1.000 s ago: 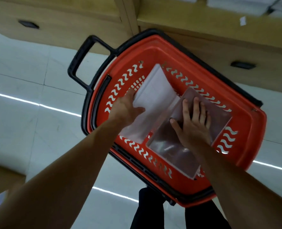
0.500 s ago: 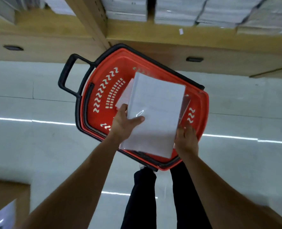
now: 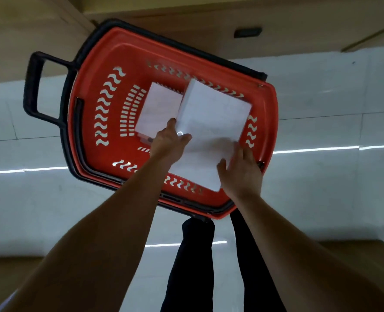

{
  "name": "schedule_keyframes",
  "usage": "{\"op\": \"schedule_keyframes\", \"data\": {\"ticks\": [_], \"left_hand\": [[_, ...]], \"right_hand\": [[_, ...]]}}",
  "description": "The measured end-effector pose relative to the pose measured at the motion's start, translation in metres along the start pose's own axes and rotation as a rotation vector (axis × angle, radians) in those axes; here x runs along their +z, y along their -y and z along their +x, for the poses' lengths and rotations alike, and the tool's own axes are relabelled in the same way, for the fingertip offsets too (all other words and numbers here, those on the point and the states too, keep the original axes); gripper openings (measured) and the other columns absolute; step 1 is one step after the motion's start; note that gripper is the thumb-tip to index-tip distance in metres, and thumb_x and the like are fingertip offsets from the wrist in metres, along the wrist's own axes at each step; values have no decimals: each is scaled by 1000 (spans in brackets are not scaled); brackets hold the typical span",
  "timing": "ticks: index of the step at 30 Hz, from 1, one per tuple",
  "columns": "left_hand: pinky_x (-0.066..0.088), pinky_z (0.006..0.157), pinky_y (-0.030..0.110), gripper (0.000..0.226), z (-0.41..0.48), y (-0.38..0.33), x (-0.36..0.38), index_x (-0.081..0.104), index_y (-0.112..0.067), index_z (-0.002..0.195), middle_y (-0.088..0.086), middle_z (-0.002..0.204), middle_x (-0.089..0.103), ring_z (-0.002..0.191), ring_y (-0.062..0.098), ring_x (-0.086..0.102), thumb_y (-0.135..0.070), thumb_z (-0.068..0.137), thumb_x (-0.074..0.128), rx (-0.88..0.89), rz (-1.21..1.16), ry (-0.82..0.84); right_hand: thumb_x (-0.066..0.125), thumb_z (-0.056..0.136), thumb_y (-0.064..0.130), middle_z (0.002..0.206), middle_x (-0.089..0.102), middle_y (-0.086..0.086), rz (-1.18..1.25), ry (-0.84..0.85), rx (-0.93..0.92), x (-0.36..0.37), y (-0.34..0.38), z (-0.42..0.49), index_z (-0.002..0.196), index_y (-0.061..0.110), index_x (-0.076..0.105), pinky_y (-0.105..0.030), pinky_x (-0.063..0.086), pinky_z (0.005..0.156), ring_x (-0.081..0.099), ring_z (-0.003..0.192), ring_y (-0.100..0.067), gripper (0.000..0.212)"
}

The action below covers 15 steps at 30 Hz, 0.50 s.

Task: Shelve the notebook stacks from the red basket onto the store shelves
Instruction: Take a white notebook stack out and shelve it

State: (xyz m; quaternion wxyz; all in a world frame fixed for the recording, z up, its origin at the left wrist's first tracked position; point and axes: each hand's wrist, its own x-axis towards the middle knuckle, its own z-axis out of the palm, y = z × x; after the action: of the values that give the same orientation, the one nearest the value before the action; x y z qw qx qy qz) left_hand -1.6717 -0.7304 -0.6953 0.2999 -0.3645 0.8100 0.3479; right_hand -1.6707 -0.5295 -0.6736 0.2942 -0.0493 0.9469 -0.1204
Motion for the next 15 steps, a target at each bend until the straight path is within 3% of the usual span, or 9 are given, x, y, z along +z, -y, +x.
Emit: {"op": "schedule_keyframes", "data": {"ticks": [2,6,10,15], "left_hand": [[61,82,47,61,1,-6,2,36,-21,145,9,136,58,106,31,66,-51,96,59,-26,80,-21],[61,80,44,62,0,-4,3,37,-23,144,7,136,59,104,30,67,-55,95,55,-22,105,-43],[52,72,29,61,1,4,4,40,-20,144,4,137,57,111,28,63,-49,95,61,-17,-44,-37],[46,61,19,51,-2,10,10,43,-17,136,-3,116,52,94,16,55,-42,96,62,-11,-154,-18]], "right_hand": [[50,100,45,158,34,-12,66,89,8,11,2,1,157,14,25,-49,55,98,49,135,-32,70],[52,100,49,164,23,-16,239,84,120,25,18,11,161,16,-2,-46,44,109,39,144,-36,88],[48,101,54,166,15,-17,266,12,142,32,23,19,161,13,-9,-43,38,114,32,149,-36,93],[52,98,58,170,1,-11,387,-19,136,43,18,25,161,14,-13,-39,20,120,14,155,-31,101]]}}
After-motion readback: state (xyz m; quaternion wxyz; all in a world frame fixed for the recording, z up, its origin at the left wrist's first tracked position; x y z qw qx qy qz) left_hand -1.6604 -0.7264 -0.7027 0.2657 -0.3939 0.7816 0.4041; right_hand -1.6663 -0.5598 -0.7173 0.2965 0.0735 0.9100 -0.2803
